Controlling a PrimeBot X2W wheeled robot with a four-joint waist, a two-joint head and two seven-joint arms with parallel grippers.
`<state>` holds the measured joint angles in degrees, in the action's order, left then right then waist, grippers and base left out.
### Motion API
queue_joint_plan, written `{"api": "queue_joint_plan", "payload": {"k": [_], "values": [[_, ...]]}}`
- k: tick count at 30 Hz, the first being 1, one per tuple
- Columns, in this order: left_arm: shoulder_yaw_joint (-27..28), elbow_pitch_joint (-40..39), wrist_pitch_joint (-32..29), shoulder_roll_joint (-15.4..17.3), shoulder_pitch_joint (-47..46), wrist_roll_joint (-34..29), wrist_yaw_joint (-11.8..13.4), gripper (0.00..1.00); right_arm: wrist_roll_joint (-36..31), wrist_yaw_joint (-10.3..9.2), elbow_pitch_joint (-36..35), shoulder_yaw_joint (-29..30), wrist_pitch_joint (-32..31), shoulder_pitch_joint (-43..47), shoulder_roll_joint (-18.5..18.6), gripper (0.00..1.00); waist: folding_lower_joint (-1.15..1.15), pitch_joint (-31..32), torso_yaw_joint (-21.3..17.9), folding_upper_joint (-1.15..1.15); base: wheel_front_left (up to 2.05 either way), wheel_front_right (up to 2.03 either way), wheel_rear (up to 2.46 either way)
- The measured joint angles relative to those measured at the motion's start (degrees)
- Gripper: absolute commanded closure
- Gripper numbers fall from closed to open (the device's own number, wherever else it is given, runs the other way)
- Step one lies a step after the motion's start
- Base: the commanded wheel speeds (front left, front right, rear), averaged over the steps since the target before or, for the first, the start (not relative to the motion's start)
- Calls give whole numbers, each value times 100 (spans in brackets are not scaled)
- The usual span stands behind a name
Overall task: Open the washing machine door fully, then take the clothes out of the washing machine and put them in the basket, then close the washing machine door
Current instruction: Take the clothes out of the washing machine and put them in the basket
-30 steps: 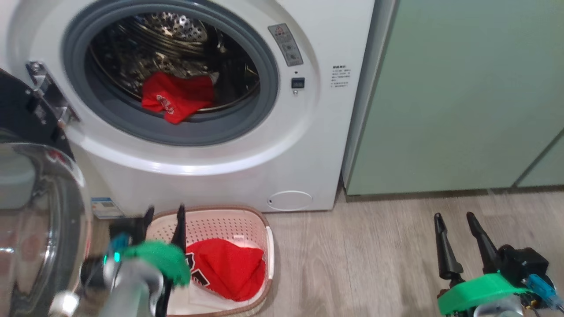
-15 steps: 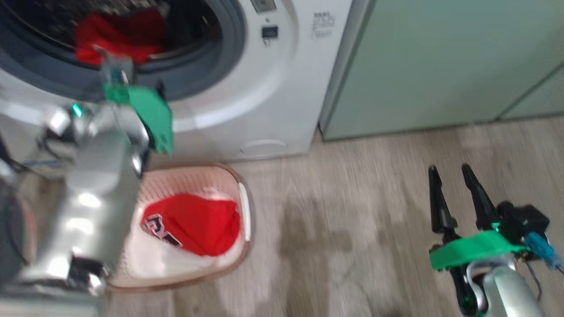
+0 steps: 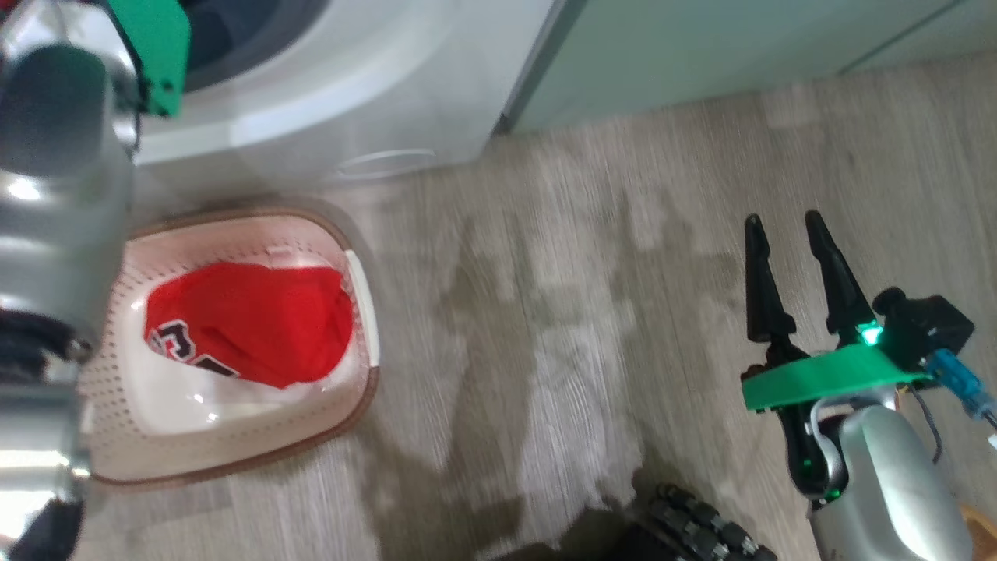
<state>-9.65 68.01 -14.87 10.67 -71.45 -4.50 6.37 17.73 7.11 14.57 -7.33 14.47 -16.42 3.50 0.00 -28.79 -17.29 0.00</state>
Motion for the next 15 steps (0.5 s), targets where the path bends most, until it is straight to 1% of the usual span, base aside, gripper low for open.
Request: {"api": "queue_joint_plan", "payload": {"k": [3, 8, 12, 15], "values": [[-118, 154, -113, 96, -361, -145, 90, 0, 0, 0, -15, -45, 0, -118, -15, 0, 0, -244, -88, 0, 0, 0, 0], [-254, 365, -330, 368, -858, -314, 193, 0, 2, 0, -38, -104, 1, -288, -42, 0, 0, -574, -211, 0, 0, 0, 0], [-261, 514, -608, 432, -982, -313, 224, 0, 60, 0, -66, -111, 1, -347, -46, 0, 0, -768, -288, 0, 0, 0, 0], [-257, 488, -686, 483, -1133, -285, 280, 0, 121, 0, -108, -127, 16, -359, -57, 0, 0, -885, -322, 0, 0, 0, 0]]}}
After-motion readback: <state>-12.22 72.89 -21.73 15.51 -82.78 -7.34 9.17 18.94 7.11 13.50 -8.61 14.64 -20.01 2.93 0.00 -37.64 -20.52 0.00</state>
